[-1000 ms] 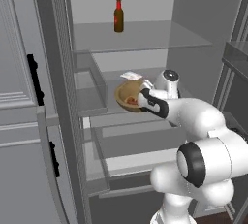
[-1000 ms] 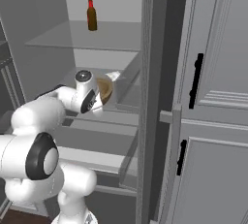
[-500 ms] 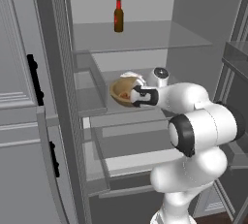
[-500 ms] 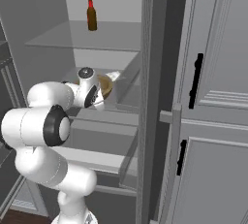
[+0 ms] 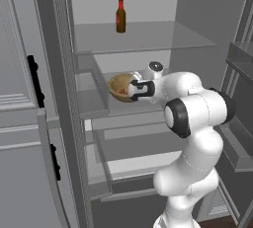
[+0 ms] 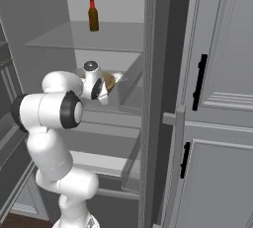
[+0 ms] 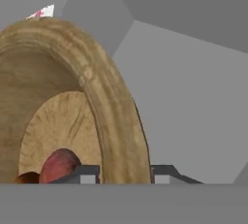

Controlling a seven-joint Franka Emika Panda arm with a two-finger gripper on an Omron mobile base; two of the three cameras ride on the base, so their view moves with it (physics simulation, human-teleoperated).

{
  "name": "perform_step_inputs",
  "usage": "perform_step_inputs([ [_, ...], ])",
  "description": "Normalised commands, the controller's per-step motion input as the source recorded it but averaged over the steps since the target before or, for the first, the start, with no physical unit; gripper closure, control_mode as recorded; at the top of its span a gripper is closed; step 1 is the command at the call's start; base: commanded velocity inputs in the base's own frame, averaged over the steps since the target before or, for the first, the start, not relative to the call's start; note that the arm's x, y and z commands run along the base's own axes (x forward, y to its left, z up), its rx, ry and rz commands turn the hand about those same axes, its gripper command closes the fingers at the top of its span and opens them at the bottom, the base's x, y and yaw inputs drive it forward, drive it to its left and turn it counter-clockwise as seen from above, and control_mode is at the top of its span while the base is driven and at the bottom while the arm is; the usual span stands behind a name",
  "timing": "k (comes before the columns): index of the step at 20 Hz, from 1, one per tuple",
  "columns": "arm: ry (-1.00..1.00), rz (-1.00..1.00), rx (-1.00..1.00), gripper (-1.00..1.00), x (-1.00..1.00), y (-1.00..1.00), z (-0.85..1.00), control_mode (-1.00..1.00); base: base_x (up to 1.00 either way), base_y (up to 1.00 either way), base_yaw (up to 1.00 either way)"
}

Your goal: Pick the chicken drumstick and potato from their plates and place them in the bowl. Then put the bowl in the fridge.

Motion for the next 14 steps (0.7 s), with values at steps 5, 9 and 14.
perform_step_inputs([
  [5,-0.04,0.0,0.0,-1.0,0.02,0.02,0.07,-1.0,0.0,0.0,0.0],
  [9,-0.3,0.0,0.02,-1.0,-0.34,0.0,0.13,-1.0,0.0,0.0,0.0],
  [14,-0.38,0.0,0.01,-1.0,-0.27,0.0,0.03,-1.0,0.0,0.0,0.0],
])
